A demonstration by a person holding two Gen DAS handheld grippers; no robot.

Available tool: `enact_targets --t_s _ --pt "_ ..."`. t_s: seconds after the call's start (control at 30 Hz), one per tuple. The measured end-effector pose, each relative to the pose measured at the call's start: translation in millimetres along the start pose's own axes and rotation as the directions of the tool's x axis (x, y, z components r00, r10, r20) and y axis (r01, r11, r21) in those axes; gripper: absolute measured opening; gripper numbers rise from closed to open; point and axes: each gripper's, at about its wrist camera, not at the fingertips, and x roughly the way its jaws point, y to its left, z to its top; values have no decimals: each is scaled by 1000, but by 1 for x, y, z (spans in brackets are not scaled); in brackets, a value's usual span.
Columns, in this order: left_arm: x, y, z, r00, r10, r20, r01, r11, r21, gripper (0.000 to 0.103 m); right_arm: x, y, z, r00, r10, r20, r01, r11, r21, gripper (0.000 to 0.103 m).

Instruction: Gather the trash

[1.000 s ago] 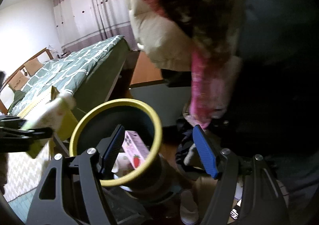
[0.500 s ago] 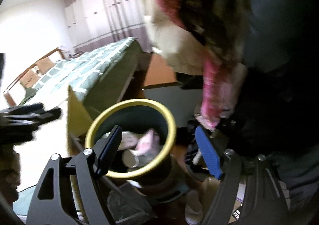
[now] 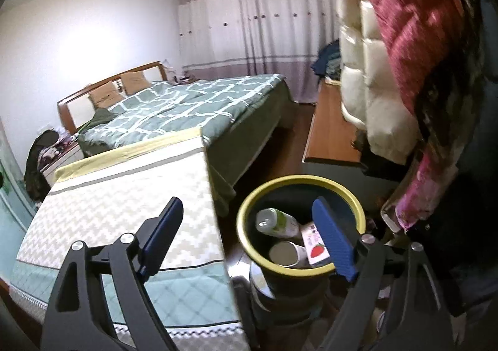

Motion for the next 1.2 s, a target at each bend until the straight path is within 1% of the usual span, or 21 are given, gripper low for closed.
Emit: enact_targets --t_s 0.13,0.23,0.33,0.43,0.5,0.63,0.7,0.87,1.2 --pt "-25 46 -15 995 95 24 -93 992 -83 98 -12 18 -1 1000 12 14 -12 999 -30 81" --pt "-36 67 -28 988 150 27 -146 982 -115 98 -19 24 -2 1000 17 23 -16 999 -39 82" --pt "-44 86 -41 983 184 15 -180 974 -137 98 -26 31 -3 999 17 31 -16 999 -42 83" --pt "-46 97 -50 982 191 -6 -190 970 -154 98 -31 33 -4 999 22 37 -20 999 -43 83" --pt "-49 102 -52 980 197 -4 -195 968 -159 98 -32 34 -4 999 26 40 -24 999 -46 83" --pt "-55 101 -52 980 197 13 -193 968 -159 98 -34 34 -4 999 31 44 -29 998 -47 84" --pt "-54 95 -50 980 198 15 -194 969 -153 98 -35 33 -3 998 30 46 -27 999 -47 84" --pt "-48 85 -46 981 192 0 -189 971 -149 98 -34 32 -3 998 29 47 -27 999 -44 84" --pt "-45 85 -47 982 189 -8 -188 971 -146 98 -30 36 -4 999 33 35 -31 998 -47 84"
